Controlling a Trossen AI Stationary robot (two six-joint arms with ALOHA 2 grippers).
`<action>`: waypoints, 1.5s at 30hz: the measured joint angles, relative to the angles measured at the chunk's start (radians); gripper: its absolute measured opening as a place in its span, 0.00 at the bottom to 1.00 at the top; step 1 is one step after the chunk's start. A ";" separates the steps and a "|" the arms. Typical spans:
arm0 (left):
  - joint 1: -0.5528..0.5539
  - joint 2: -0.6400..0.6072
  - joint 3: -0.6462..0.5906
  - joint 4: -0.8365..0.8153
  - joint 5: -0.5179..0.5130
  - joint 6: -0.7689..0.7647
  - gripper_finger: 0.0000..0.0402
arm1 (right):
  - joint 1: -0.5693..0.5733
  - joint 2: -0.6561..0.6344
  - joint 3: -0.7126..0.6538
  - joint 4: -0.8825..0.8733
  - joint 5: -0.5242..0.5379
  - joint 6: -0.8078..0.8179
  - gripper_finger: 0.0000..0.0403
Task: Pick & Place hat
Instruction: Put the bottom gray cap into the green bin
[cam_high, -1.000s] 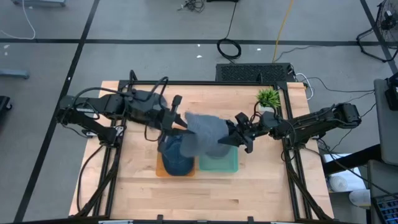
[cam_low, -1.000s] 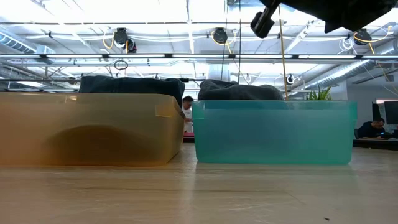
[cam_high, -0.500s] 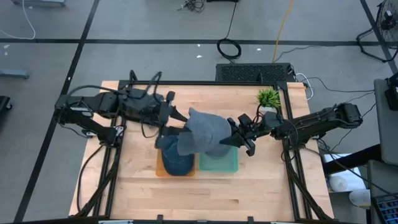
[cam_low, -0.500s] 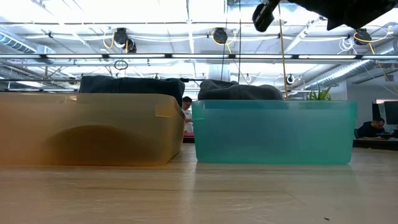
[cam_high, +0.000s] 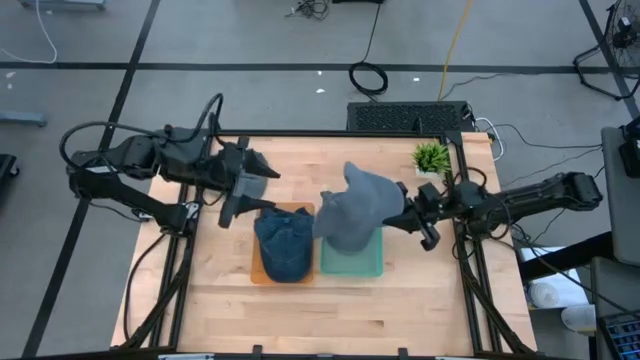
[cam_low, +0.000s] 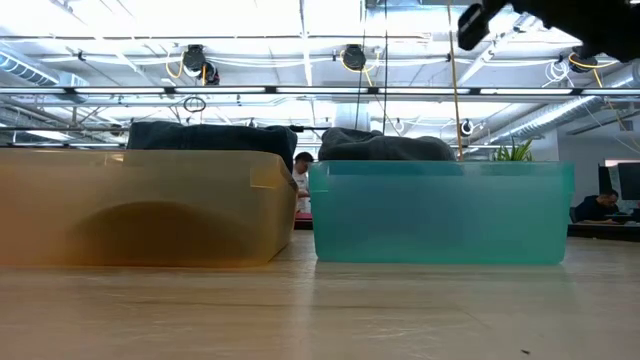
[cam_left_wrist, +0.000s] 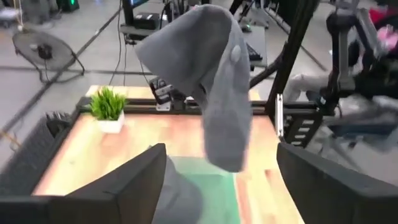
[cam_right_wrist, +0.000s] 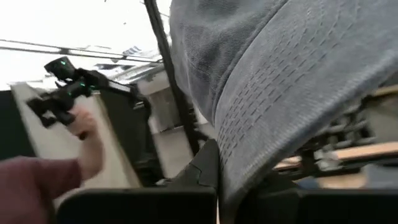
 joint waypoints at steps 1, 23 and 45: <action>0.004 0.000 0.000 0.000 0.001 -0.025 0.79 | 0.003 -0.017 -0.013 0.000 0.012 -0.031 0.00; 0.079 0.020 0.000 0.009 0.001 -0.106 0.79 | 0.223 0.001 -0.025 0.004 0.530 -0.612 0.00; 0.061 0.139 -0.001 0.183 0.140 -0.022 0.79 | 0.207 0.169 0.163 -0.067 0.525 -0.583 0.00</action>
